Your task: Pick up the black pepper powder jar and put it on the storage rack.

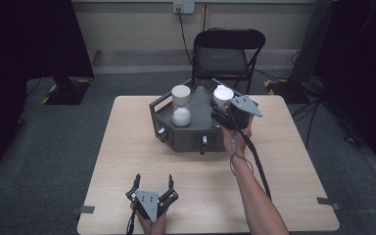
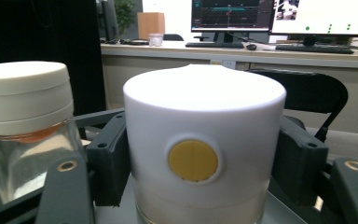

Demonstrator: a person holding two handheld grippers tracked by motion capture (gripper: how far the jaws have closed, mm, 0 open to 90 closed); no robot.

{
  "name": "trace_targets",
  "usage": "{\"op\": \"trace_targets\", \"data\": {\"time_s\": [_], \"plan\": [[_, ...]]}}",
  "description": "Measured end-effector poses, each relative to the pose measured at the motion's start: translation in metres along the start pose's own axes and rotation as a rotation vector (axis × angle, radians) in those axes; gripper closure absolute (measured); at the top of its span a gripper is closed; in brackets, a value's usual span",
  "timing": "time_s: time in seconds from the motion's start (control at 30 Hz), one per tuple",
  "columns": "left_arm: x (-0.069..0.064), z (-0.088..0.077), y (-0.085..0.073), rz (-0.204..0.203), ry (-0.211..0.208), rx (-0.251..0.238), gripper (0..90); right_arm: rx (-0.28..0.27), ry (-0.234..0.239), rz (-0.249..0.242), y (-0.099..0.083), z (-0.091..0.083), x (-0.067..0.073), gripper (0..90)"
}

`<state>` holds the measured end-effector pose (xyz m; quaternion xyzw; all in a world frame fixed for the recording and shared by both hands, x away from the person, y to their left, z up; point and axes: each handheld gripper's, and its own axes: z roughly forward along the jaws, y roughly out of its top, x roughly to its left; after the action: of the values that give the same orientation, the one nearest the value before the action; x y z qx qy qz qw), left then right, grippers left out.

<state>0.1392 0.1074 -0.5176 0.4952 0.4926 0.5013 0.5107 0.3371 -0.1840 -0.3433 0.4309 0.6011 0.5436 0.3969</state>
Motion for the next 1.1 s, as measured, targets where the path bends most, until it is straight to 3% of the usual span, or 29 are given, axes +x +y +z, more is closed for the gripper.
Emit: {"op": "trace_targets", "data": {"time_s": [0.07, 0.2, 0.63, 1.1], "plan": [[0.0, 0.0, 0.0, 0.0, 0.0, 0.0, 0.0, 0.004, -0.005, 0.02, -0.002, 0.001, -0.001, 30.1], [0.0, 0.0, 0.0, 0.0, 0.0, 0.0, 0.0, 0.016, -0.009, 0.01, -0.006, 0.003, -0.001, 30.1], [0.0, 0.0, 0.0, 0.0, 0.001, 0.0, 0.0, -0.02, -0.019, 0.0, -0.017, 0.0, 0.001, 30.0], [0.0, 0.0, 0.0, 0.0, 0.002, 0.0, 0.0, -0.02, -0.002, -0.001, -0.017, 0.001, -0.003, 29.9]]}}
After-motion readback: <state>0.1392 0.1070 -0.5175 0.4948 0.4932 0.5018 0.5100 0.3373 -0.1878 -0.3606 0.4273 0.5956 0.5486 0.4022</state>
